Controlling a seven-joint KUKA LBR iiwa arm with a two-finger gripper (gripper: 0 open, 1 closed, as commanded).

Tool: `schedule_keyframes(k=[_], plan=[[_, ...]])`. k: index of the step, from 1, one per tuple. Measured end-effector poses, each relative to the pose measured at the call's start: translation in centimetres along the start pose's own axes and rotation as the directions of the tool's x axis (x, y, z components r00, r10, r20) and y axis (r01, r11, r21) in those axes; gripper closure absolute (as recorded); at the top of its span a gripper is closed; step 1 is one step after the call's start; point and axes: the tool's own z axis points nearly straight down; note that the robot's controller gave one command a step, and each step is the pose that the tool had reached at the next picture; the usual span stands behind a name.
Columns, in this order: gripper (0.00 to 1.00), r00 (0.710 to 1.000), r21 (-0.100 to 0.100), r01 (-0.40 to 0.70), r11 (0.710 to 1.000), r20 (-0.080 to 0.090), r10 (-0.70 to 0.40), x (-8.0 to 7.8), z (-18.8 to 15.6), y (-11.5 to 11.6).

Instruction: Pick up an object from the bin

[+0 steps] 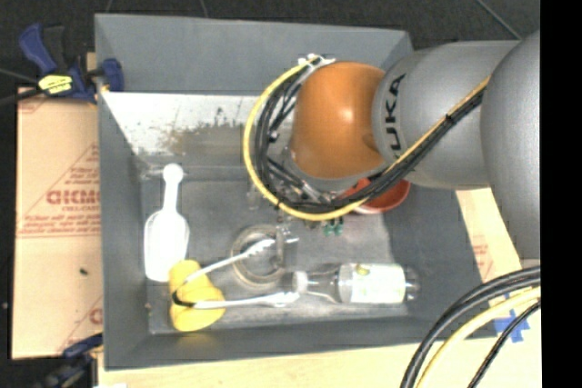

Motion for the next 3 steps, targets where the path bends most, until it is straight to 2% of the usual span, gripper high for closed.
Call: schedule_keyframes(k=[1,2,3], plan=[[0.00,0.977,-0.004,0.212,0.977,-0.006,-0.212,-2.6,4.3,1.3],[0.00,0.977,0.000,0.215,0.977,0.006,-0.215,-1.5,7.2,2.1],[1.00,0.963,0.001,0.270,0.963,0.007,-0.270,-1.8,7.2,2.2]])
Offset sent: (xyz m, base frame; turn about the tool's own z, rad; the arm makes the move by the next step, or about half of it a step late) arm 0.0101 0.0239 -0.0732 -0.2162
